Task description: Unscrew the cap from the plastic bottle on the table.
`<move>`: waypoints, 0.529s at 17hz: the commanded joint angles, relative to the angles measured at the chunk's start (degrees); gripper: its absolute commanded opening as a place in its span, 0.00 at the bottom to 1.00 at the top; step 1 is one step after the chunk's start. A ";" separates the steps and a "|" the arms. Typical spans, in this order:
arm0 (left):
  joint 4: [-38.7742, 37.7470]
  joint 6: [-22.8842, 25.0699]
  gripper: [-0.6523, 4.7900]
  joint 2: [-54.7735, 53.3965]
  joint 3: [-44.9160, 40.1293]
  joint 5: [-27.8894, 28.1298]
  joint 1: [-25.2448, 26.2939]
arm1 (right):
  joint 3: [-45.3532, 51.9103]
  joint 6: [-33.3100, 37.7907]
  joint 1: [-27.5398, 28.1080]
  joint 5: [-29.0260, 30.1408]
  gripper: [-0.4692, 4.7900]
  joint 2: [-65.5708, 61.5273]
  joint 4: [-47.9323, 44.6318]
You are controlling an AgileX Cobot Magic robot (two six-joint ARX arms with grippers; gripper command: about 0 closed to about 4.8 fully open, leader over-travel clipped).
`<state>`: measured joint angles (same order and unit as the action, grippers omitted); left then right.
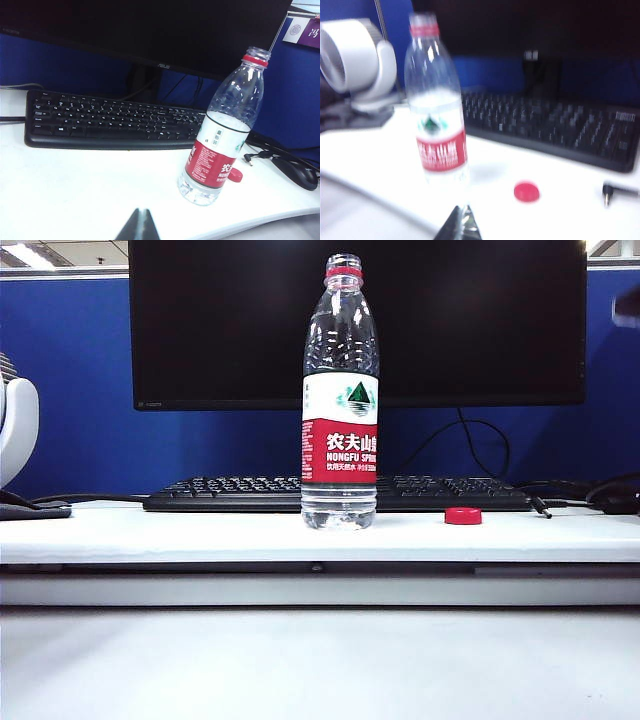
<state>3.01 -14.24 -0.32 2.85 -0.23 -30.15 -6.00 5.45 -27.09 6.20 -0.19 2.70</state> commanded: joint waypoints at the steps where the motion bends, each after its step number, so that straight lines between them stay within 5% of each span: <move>1: 0.44 -0.11 0.11 0.13 0.24 0.02 0.00 | -0.20 -0.09 -0.02 0.09 0.08 0.07 4.22; 6: 0.42 1.57 0.11 0.13 0.24 0.15 0.00 | -0.20 -0.09 -0.02 0.09 0.08 0.07 8.50; 7: 0.57 9.55 0.11 0.13 0.24 5.09 0.07 | -0.20 -0.09 -0.02 0.09 0.08 0.07 8.68; 9: 0.55 12.81 0.11 0.13 -0.33 10.08 2.69 | -0.20 -0.09 -0.04 0.09 0.08 0.07 8.74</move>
<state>2.94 -4.23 -0.32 2.83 7.20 -29.34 -6.00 5.45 -27.11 6.20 -0.21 11.97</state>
